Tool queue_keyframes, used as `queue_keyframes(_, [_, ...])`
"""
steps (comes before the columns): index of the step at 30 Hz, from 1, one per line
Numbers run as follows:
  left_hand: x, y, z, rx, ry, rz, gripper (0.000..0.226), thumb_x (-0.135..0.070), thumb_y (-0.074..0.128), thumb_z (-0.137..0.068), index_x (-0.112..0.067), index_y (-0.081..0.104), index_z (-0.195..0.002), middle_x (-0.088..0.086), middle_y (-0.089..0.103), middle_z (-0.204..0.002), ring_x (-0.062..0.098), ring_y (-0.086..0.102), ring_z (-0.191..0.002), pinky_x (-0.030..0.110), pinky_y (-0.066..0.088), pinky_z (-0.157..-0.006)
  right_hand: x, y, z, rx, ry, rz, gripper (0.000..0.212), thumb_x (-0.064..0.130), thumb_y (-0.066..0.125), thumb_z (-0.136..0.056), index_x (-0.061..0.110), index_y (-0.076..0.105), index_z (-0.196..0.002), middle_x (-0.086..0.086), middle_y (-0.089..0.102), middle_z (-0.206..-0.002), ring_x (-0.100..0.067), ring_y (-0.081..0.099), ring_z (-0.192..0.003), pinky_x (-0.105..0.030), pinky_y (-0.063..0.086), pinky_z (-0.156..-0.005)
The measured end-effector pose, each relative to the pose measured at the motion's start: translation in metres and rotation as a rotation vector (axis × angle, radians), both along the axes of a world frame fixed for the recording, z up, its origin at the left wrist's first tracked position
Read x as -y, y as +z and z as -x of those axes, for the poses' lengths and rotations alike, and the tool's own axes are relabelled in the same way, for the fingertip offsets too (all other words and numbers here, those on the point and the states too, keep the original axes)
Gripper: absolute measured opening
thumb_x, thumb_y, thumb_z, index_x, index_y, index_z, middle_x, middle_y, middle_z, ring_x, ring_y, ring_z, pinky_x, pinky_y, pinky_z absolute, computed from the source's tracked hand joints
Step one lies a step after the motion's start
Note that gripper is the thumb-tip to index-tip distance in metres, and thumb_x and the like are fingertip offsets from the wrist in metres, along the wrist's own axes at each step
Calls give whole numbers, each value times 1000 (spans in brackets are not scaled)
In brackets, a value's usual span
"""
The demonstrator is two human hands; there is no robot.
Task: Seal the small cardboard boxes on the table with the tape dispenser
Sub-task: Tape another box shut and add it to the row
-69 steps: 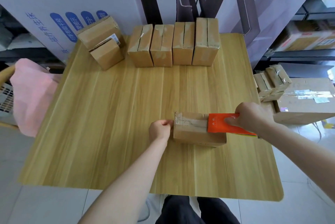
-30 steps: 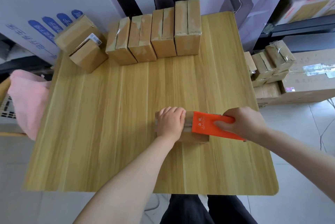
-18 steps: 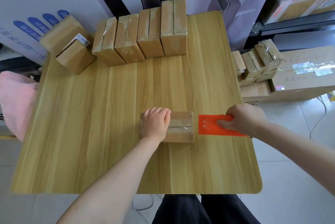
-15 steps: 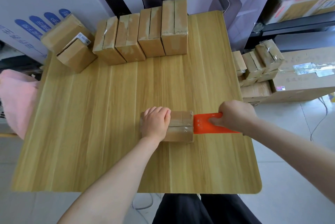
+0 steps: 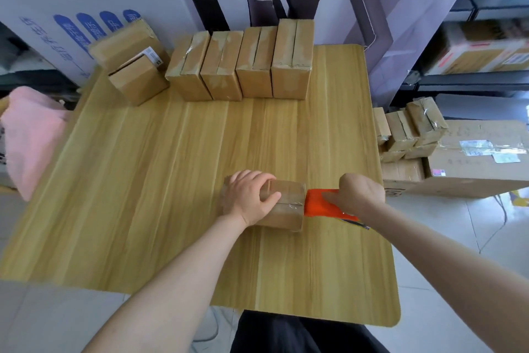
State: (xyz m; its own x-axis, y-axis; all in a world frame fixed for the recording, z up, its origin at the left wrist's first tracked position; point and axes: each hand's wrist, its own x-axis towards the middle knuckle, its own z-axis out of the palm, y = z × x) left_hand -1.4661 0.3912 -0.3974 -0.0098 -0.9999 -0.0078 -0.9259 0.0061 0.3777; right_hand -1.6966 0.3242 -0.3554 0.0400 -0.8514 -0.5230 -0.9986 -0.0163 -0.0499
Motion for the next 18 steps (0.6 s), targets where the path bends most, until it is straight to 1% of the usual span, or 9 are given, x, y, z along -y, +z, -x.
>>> queue_keyframes(2, [-6, 0, -1, 37, 76, -49, 46, -62, 43, -80, -34, 61, -112, -16, 63, -110, 12, 53, -108, 31, 29, -101, -4, 5, 13, 89, -78, 53, 49, 58, 54, -83, 16, 54, -59, 3, 57, -54, -15, 54, -47, -20, 32, -43])
queue_keyframes(4, [-19, 2, -1, 51, 290, -82, 50, -66, 44, -81, -34, 60, -115, -15, 63, -112, 14, 54, -109, 32, 32, -98, -6, 12, 22, 219, -138, 122, 54, 61, 54, -82, 13, 59, -59, 1, 61, -53, -17, 59, -47, -21, 38, -43])
queue_keyframes(6, [-35, 5, -2, 23, 565, -105, 56, -71, 43, -79, -30, 61, -112, -11, 65, -106, 17, 57, -100, 35, 41, -88, -10, 21, 26, 428, -174, 140, 54, 59, 55, -83, 12, 60, -58, -4, 63, -51, -20, 61, -41, -27, 47, -41])
queue_keyframes(8, [-50, 7, -3, -64, 719, -148, 65, -80, 37, -72, -27, 61, -101, -9, 65, -98, 16, 57, -86, 33, 46, -71, -17, 30, 24, 699, -230, 121, 49, 51, 60, -85, 12, 60, -56, -5, 61, -45, -23, 58, -33, -28, 45, -33])
queue_keyframes(9, [-57, 8, -2, -108, 746, -174, 69, -83, 35, -68, -27, 60, -99, -10, 65, -96, 15, 56, -81, 31, 44, -65, -21, 34, 22, 810, -255, 113, 46, 47, 62, -86, 11, 61, -56, -5, 61, -43, -24, 57, -32, -27, 42, -31])
queue_keyframes(11, [-65, 13, -2, -185, 788, -231, 68, -81, 44, -69, -25, 60, -104, -10, 64, -99, 16, 59, -85, 31, 46, -65, -29, 40, 16, 950, -275, 115, 41, 39, 65, -87, 8, 65, -60, -7, 60, -41, -24, 55, -30, -26, 41, -29])
queue_keyframes(15, [-56, 33, -3, -306, 732, -128, 39, -46, 67, -82, -23, 61, -113, -7, 63, -109, 14, 57, -102, 32, 47, -86, -45, 51, 4, 1106, -315, 100, 24, 32, 69, -87, 13, 72, -72, -14, 62, -49, -25, 56, -35, -32, 46, -32])
queue_keyframes(16, [-50, 45, -4, -412, 693, -81, 31, -39, 66, -86, -22, 63, -112, -7, 65, -108, 12, 59, -100, 29, 47, -86, -48, 55, 2, 1130, -313, 105, 21, 30, 69, -87, 15, 73, -73, -13, 62, -50, -26, 57, -35, -33, 47, -33])
queue_keyframes(18, [-36, 76, -4, -766, 631, -90, 22, -35, 61, -92, -21, 65, -109, -5, 70, -103, 6, 64, -90, 20, 48, -79, -53, 67, -1, 1163, -301, 130, 20, 25, 68, -89, 16, 73, -71, -10, 60, -48, -26, 56, -36, -34, 47, -32])
